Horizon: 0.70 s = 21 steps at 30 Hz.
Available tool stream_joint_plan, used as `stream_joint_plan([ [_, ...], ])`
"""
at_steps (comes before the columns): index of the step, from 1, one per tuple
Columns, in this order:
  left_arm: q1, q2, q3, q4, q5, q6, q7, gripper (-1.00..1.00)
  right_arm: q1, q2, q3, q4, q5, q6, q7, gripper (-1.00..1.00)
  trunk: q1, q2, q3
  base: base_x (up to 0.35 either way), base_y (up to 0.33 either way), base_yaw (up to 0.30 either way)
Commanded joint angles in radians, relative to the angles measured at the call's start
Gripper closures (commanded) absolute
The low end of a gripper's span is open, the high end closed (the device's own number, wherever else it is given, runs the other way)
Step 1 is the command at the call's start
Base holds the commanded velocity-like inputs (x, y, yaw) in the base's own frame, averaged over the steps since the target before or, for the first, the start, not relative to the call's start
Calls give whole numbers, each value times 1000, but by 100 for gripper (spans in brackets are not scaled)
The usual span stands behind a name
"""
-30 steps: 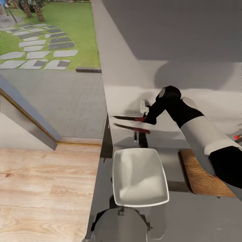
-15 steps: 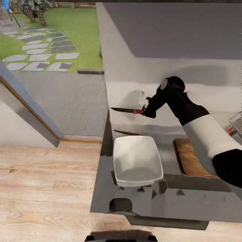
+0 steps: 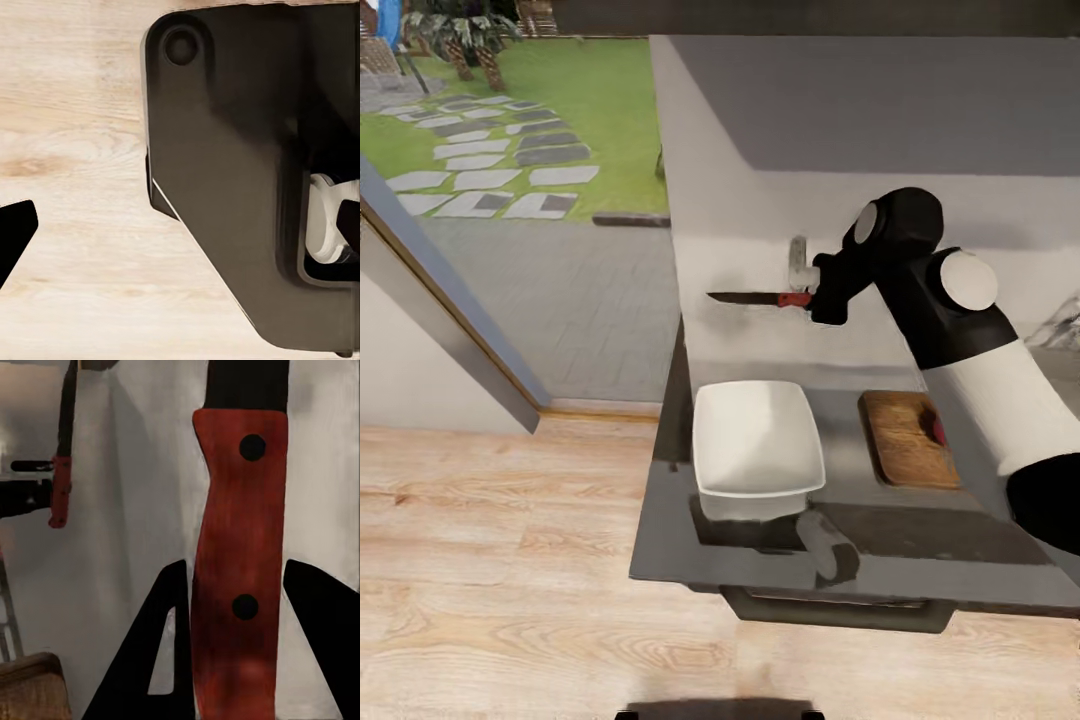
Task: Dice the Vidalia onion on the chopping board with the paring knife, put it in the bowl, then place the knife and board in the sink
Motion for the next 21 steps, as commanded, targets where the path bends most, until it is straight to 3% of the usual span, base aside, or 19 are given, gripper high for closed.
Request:
stream_joint_plan([
  [1, 1, -3, -8, 0, 10, -1, 3, -100, -1, -6, 3, -15, 13, 20, 6, 100, 0, -1, 0, -143, -128, 0],
  [5, 0, -9, -8, 17, 10, -1, 3, -100, -1, -26, 3, -68, 78, 74, 6, 100, 0, -1, 7, -140, -142, 0],
  [10, 1, -10, -8, 21, 10, -1, 3, -100, -1, -34, 6, -129, 147, 118, 5, 100, 0, -1, 14, -136, -153, 0],
  [16, 0, -10, -8, 24, 10, -1, 6, -100, -1, -35, 7, -145, 166, 193, -14, 100, 0, -1, 24, -135, -156, 33],
  [21, 0, -10, -8, 26, 10, -1, 8, -100, 7, -35, 8, -146, 167, 222, -118, 100, 0, -1, 32, -135, -195, 89],
])
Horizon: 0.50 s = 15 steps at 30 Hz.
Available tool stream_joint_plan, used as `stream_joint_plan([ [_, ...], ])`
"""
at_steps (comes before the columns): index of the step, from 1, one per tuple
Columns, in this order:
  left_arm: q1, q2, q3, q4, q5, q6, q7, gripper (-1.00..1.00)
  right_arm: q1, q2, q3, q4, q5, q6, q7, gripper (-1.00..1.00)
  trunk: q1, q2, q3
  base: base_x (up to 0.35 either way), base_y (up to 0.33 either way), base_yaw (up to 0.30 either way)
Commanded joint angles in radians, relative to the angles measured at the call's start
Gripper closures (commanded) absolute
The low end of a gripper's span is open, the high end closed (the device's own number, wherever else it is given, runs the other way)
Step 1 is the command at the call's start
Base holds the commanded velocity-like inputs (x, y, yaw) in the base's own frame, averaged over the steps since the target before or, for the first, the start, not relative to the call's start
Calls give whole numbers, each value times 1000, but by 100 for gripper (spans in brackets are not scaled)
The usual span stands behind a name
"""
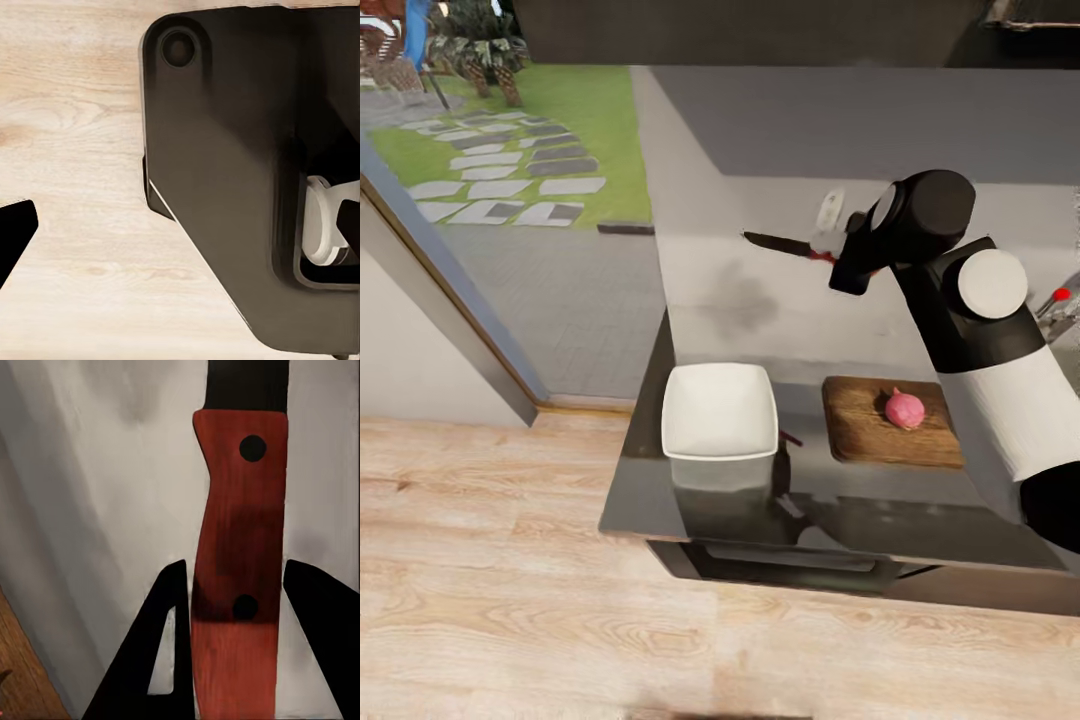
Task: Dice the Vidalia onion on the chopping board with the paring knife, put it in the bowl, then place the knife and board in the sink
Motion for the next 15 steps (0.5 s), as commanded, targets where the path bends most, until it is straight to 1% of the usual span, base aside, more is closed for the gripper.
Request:
stream_joint_plan([
  [1, 1, 0, -10, -2, 9, -1, 3, -100, 6, 0, 3, -1, 4, 18, -28, 100, 0, -2, 0, -135, -197, 100],
  [3, 1, 1, -10, -2, 9, -1, 3, -100, 34, 2, 3, -21, 3, 29, -106, 100, 0, -2, 3, -135, -190, 102],
  [4, 1, 0, -10, -2, 9, -1, 3, -100, 48, 3, 4, -39, 4, 31, -125, 100, 0, -2, 5, -136, -186, 106],
  [7, 1, 0, -9, -2, 9, -1, 4, -100, 85, 5, 4, -83, 4, 47, -150, 100, 0, -2, 10, -138, -188, 108],
  [10, 1, 0, -9, -2, 9, -1, 4, -100, 101, 3, 4, -100, 4, 61, -157, 100, 0, -2, 14, -136, -197, 109],
  [12, 1, 0, -9, -2, 9, -1, 4, -100, 124, 3, 4, -105, 5, 66, -163, 100, 0, -2, 18, -127, -211, 109],
  [14, 1, 0, -9, -2, 9, -1, 5, -100, 172, 5, 6, -110, 6, 68, -210, 100, 0, -2, 21, -112, -219, 110],
  [15, 1, 0, -9, -2, 9, -1, 5, -100, 191, 6, 6, -113, 7, 69, -246, 100, 0, -2, 22, -103, -222, 110],
])
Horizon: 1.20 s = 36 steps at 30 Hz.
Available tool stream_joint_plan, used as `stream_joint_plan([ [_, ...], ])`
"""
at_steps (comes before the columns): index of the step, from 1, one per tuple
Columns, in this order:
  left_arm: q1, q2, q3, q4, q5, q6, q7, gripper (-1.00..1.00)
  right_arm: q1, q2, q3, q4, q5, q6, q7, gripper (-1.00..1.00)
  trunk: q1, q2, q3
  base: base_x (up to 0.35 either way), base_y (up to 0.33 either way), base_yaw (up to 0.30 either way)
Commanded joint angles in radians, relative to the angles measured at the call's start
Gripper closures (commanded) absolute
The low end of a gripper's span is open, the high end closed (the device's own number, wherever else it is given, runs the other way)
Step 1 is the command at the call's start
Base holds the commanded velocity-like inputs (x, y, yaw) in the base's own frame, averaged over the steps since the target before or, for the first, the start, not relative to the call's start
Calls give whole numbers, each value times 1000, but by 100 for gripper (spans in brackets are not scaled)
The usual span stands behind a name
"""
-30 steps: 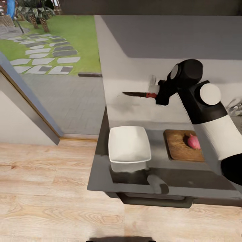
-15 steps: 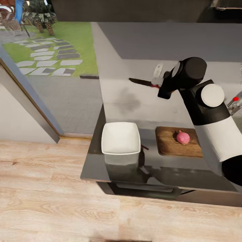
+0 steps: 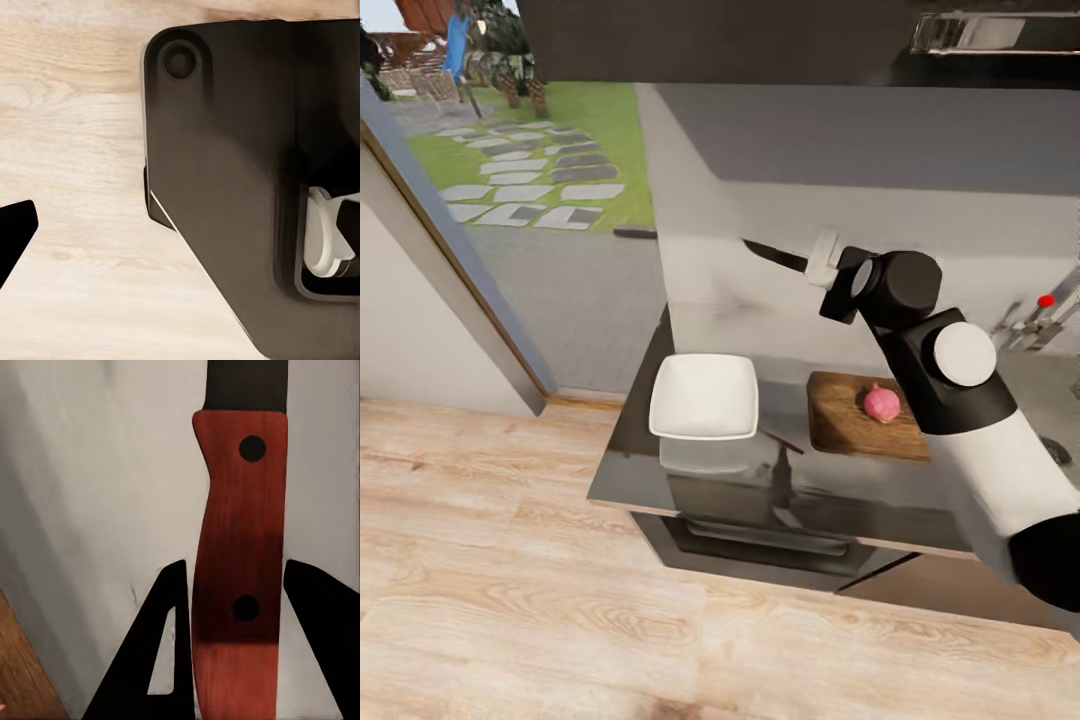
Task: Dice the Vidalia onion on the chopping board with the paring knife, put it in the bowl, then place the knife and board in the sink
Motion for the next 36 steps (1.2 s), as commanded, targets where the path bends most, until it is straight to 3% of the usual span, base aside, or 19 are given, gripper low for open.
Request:
stream_joint_plan([
  [1, 1, 0, -9, -2, 9, -2, 3, -100, 18, 0, 3, -3, 7, 7, -33, 100, 0, -2, 0, -96, -222, 110],
  [2, 1, 0, -9, -2, 9, -2, 3, -100, 61, 3, 4, -10, 7, 9, -123, 100, 0, -2, 2, -39, -218, 110],
  [7, 0, 0, -9, -2, 9, -2, 4, -100, 104, 4, 5, -23, 8, 14, -181, 100, 0, -2, 10, -12, -213, 109],
  [16, 1, -1, -11, -2, 9, -2, 2, -100, 113, 6, 8, -25, 9, 34, -186, 100, 0, -2, 24, -1, -252, 108],
  [20, 0, -1, -11, -2, 8, -2, 2, -100, 113, 5, 60, -25, 9, 56, -186, 100, 0, -2, 27, 0, -149, 54],
  [23, 0, -1, -11, -2, 8, -2, 2, -100, 113, 6, 74, -25, 9, 71, -186, 100, 0, -2, 30, 0, -29, -27],
  [36, 0, -1, -11, -2, 8, -2, 2, -100, 113, 5, 79, -25, 9, 86, -185, 100, 0, -2, 49, 0, -3, -86],
])
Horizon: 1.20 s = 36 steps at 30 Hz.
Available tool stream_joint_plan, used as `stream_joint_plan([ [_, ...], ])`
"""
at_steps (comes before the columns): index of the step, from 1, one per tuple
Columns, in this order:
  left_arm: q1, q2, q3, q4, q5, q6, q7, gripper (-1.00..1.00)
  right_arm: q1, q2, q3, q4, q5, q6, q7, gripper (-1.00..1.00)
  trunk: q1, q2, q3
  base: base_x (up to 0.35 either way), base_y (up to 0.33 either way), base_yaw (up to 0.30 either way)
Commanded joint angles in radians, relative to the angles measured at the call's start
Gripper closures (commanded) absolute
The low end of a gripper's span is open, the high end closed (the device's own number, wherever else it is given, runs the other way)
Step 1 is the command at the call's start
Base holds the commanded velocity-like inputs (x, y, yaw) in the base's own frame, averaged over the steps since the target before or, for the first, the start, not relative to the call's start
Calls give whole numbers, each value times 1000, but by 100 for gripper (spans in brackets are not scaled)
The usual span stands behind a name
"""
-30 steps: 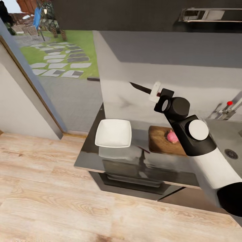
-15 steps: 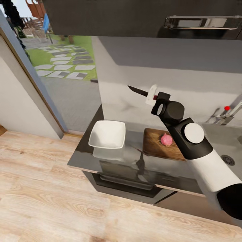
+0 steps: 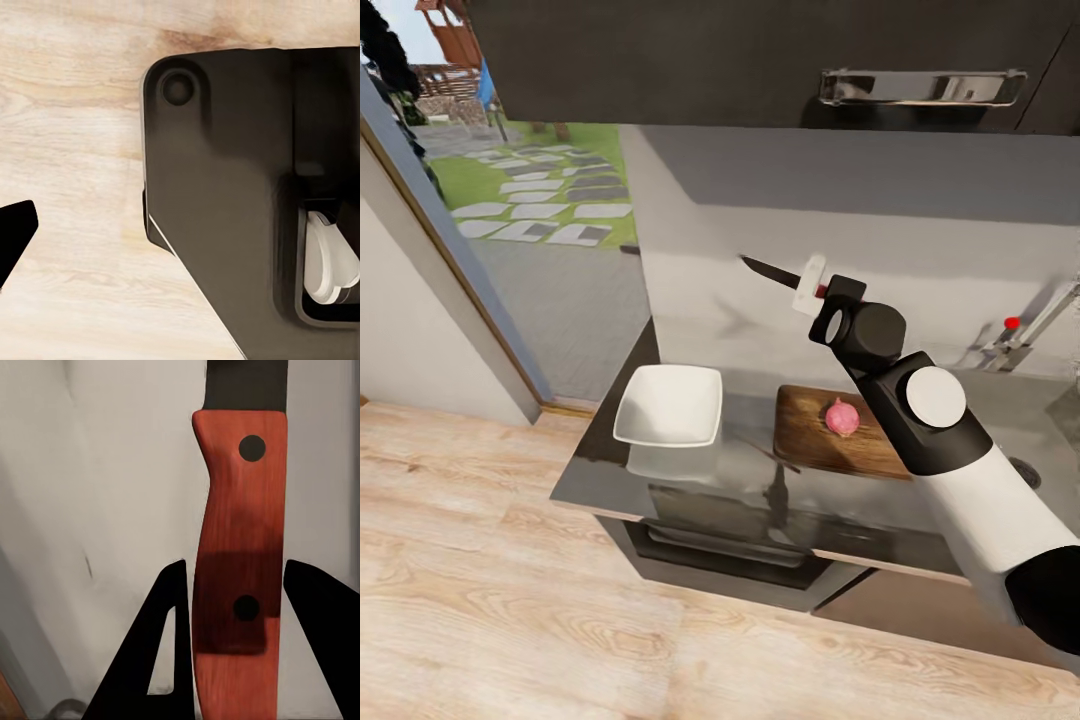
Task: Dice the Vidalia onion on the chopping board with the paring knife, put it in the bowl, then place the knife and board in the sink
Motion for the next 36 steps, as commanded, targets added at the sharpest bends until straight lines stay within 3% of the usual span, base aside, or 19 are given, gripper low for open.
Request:
stream_joint_plan([
  [1, 1, 0, -9, -2, 9, -1, 3, -100, -2, -1, 3, -1, 9, 4, 11, 100, 1, -2, 0, 0, 0, -119],
  [18, 1, 0, -9, -2, 9, -1, 3, -100, 24, -3, 3, 1, 9, 4, 1, 100, 1, -2, 26, 0, 0, -126],
  [22, 1, 0, -9, -2, 9, -1, 3, -100, 52, -2, 3, 1, 9, 5, -57, 100, 1, -2, 32, 0, 0, -112],
  [24, 1, 0, -9, -2, 9, -1, 3, -100, 91, 3, 7, 1, 7, 8, -137, 100, 1, -2, 35, 0, 0, -92],
  [26, 1, 0, -9, -2, 9, -1, 3, -100, 117, 14, 13, 1, 4, 17, -189, 100, 1, -2, 38, 0, 0, -85],
  [27, 1, 0, -9, -2, 9, -1, 3, -100, 149, 42, 17, 1, 1, 29, -249, 100, 1, -2, 40, 0, 0, -76],
  [28, 1, 0, -9, -2, 9, -1, 2, -100, 159, 49, 18, 1, 0, 31, -261, 100, 1, -2, 41, 0, 0, -69],
  [30, 1, -1, -10, -2, 9, -1, 2, -100, 220, 92, 26, 1, 2, 36, -338, 100, 1, -2, 43, 0, 0, -29],
  [33, 1, -1, -10, -2, 9, -2, 2, -100, 248, 144, 79, 5, 5, 39, -416, 100, 1, -2, 44, 0, 0, -9],
  [36, 1, -1, -11, -2, 9, -2, 2, -100, 255, 162, 148, 9, 6, 52, -476, 100, 1, -2, 44, 0, -2, -3],
])
